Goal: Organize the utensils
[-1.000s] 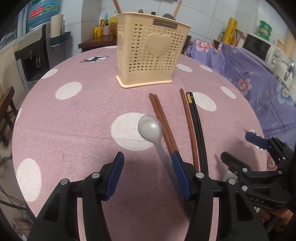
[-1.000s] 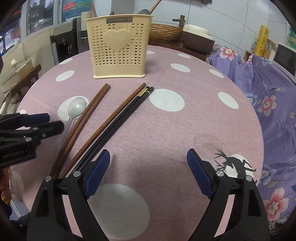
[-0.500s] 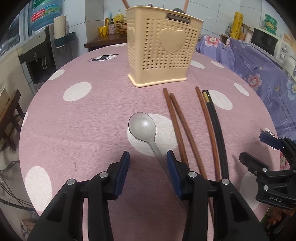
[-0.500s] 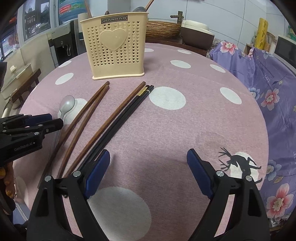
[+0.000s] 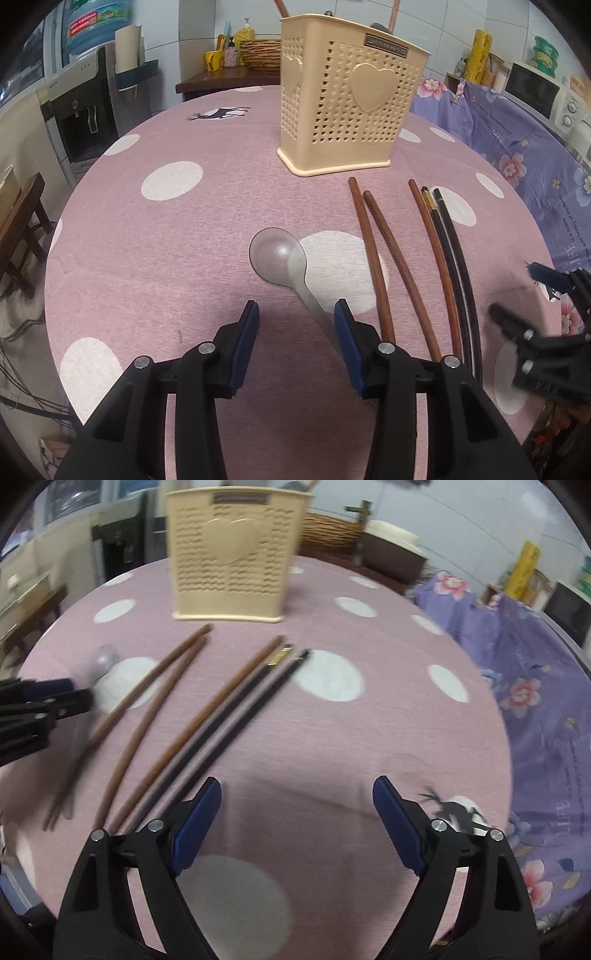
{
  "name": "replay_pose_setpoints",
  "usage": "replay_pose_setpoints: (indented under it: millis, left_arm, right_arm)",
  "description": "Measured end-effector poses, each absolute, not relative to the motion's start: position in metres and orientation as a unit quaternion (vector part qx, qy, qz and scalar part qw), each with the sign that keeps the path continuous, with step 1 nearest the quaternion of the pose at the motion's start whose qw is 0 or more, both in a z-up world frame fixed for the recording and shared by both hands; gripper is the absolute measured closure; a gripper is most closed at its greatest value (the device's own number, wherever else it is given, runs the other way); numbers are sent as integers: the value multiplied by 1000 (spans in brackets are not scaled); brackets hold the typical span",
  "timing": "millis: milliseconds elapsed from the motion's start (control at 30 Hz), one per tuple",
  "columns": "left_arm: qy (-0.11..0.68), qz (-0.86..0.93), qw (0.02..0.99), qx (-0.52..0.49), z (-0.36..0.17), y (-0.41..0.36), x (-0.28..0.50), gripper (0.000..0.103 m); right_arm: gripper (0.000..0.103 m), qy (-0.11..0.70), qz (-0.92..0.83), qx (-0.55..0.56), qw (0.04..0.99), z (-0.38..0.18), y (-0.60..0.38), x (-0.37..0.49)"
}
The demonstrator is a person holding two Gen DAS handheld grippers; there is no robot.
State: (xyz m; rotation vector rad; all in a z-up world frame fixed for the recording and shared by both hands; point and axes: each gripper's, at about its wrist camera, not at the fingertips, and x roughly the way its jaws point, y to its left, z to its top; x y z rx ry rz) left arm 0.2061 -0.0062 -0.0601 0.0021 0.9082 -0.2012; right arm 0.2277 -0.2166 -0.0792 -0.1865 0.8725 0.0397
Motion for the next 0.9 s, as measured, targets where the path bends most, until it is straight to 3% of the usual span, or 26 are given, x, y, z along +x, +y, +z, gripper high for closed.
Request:
replay_pose_setpoints:
  millis: [100, 167, 400, 633, 800, 900]
  left_arm:
    - [438, -96, 894, -11, -60, -2, 208, 59]
    - [437, -93, 895, -14, -60, -3, 210, 59]
    - [434, -86, 896, -27, -60, -2, 211, 59]
    - [434, -80, 897, 5, -60, -12, 232, 61]
    - [432, -91, 897, 22, -61, -21, 240, 68]
    - [431, -99, 896, 37, -61, -25, 245, 69]
  right_arm:
    - [19, 423, 53, -21, 904, -70, -228, 228]
    - [19, 416, 55, -31, 907, -69, -220, 231]
    - [35, 437, 58, -18, 897, -86, -202, 248]
    - [38, 440, 59, -19, 896, -94, -204, 254]
    - [59, 438, 48, -11, 897, -92, -217, 267]
    - [64, 438, 45, -5, 898, -91, -221, 280]
